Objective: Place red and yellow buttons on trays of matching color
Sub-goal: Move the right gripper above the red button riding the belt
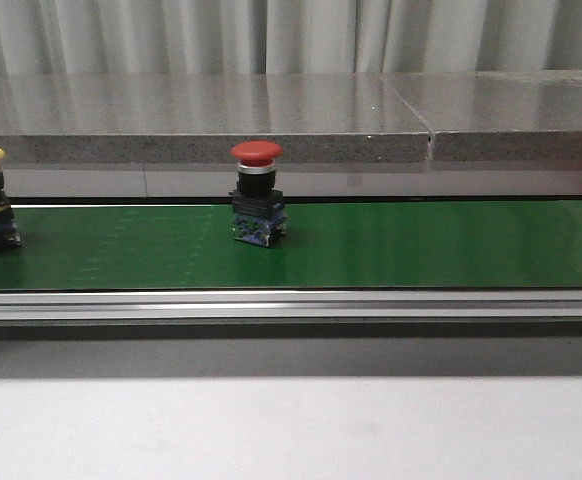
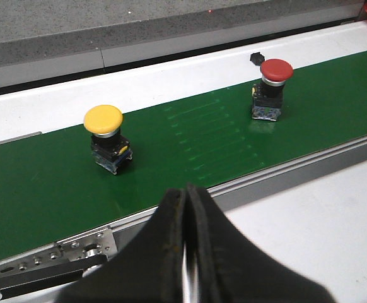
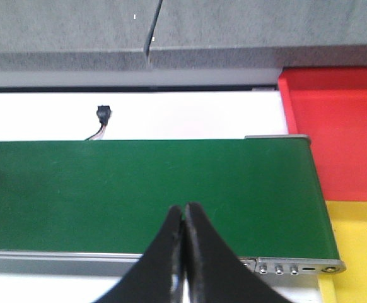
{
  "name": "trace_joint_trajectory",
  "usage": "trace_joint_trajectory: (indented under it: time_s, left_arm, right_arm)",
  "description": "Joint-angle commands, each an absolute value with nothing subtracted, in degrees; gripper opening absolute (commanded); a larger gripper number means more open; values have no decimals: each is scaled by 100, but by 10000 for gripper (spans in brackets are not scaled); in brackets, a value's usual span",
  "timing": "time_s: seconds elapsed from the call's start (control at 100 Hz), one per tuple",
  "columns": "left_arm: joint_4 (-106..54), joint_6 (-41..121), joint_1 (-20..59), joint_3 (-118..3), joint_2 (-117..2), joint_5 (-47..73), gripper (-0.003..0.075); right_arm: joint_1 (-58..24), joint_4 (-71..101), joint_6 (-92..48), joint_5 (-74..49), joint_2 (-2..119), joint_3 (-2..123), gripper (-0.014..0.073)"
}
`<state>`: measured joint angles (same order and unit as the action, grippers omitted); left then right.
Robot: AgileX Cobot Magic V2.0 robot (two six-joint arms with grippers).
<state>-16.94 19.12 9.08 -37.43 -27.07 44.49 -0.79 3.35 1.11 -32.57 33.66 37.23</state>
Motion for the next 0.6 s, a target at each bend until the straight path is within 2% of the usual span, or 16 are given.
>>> trace_joint_trajectory:
  time_s: [0.0, 0.11, 0.18, 0.25, 0.4, 0.47, 0.59]
  left_arm:
    - [-1861, 1869, 952, -3885, -2740, 4091, -21]
    - [-1861, 1869, 952, -3885, -2740, 4091, -21]
    - [-1861, 1869, 952, -3885, -2740, 4091, -21]
    - [-1861, 1869, 952, -3885, -2740, 4091, -21]
    - [-1861, 1869, 952, -3885, -2740, 4091, -21]
    - [-1861, 1869, 952, -3885, -2740, 4091, -21]
    - [-1861, 1869, 952, -3885, -2740, 4091, -21]
  right_arm:
    - [-167, 394, 0, -3259, 3883, 4346, -116]
    - [-471, 442, -93, -3531, 4405, 4915, -104]
    - [-718, 457, -242, -3631, 4714, 5252, -42]
    - [-961, 465, -242, -3713, 5029, 5559, 89]
    - [-1429, 530, -242, -4101, 5672, 6176, 490]
    - [-1615, 537, -242, -4384, 5989, 6479, 610]
    - [-1893, 537, -242, -4908, 6553, 7016, 591]
